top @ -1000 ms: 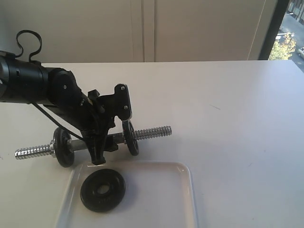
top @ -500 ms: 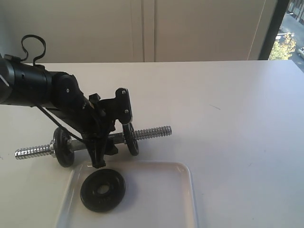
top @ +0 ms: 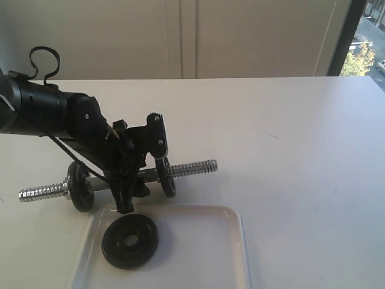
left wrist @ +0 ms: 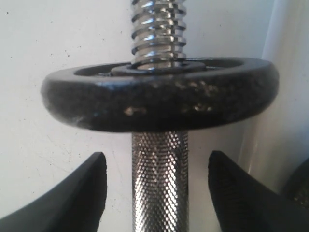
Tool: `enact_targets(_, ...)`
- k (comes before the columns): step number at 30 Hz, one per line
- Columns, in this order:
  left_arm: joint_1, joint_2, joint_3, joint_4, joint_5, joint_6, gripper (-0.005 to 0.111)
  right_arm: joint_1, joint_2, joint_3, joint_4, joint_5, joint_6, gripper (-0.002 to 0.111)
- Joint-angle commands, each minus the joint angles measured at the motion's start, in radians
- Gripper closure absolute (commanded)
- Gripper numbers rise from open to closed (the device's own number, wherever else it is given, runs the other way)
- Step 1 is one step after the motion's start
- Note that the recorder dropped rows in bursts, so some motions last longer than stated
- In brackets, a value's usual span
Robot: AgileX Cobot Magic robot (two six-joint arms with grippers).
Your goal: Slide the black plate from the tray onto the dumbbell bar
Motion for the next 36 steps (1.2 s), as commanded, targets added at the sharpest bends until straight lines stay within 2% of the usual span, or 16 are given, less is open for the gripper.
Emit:
enact_targets(1,-0.005,-0.002,-0.003,-0.014,0.012,-0.001,0.042,0.002,-0.006,0.003,-0.009,-0.005,-0.007,0.108)
enact_targets(31,-0.005,-0.002,-0.003,-0.05,-0.008,-0.001,0.042,0.002,-0.006,0.003,-0.009,0.016,-0.007,0.108)
enact_targets(34,-0.005,-0.002,-0.003,-0.05,-0.008,-0.001,0.046,0.002,-0.006,0.003,-0.009,0.016,-0.007,0.108)
enact_targets(36,-0.005,-0.002,-0.003,-0.05,-0.004,-0.001,0.052,0.002,-0.006,0.003,-0.009,0.016,-0.007,0.108)
